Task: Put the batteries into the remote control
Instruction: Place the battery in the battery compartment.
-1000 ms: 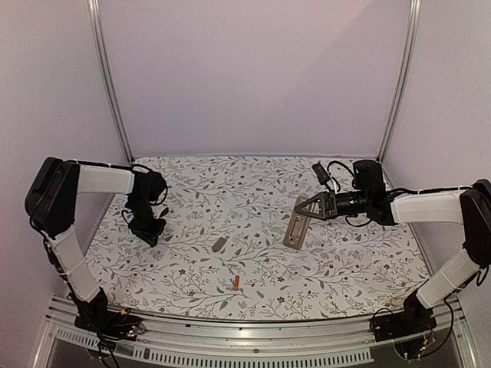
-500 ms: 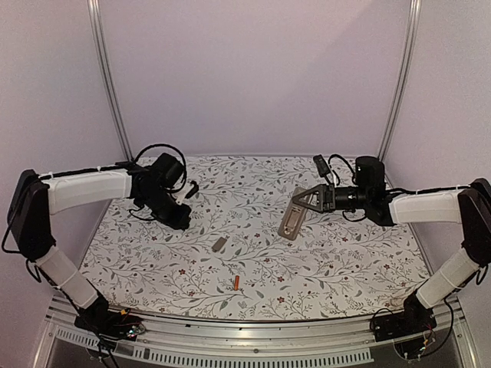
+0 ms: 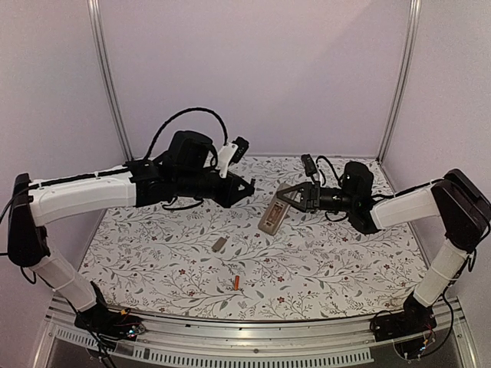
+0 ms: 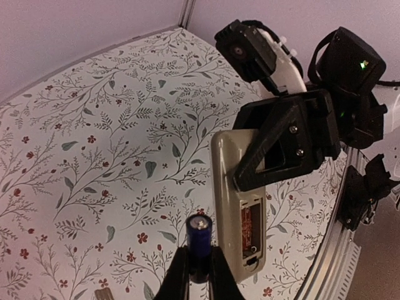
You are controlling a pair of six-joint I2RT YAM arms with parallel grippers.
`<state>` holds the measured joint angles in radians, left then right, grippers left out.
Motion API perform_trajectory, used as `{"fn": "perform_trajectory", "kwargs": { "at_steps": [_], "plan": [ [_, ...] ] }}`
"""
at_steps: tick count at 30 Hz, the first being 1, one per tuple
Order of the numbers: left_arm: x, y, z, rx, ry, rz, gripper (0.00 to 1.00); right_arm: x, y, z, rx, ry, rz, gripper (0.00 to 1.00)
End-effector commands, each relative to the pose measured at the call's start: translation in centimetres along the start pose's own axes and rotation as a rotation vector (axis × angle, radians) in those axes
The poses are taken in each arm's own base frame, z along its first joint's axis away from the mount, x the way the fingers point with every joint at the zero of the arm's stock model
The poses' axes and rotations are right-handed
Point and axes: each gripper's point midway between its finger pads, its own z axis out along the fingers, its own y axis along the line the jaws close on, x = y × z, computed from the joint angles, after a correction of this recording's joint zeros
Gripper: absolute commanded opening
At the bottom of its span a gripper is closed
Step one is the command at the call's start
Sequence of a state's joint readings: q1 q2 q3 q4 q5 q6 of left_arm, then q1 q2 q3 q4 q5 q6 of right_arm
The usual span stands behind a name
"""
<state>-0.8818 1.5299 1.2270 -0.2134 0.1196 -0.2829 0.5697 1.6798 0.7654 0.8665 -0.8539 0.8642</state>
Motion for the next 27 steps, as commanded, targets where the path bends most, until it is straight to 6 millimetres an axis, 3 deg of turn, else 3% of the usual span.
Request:
{"fn": "perform_trajectory", "kwargs": {
  "at_steps": [1, 9, 27],
  "plan": [
    [-1.6, -2.6, 1.6, 0.029, -0.049, 0.049, 0.00, -1.5, 0.8, 0.9, -0.048, -0.067, 0.034, 0.00],
    [-0.2, -5.0, 3.6, 0.054, 0.003, 0.095, 0.00, -1.4, -0.1, 1.0, -0.008, -0.077, 0.067, 0.00],
    [2.4, -5.4, 5.7, 0.026, 0.098, 0.122, 0.00, -1.6, 0.4, 0.9, -0.009, -0.081, 0.057, 0.00]
  ]
}}
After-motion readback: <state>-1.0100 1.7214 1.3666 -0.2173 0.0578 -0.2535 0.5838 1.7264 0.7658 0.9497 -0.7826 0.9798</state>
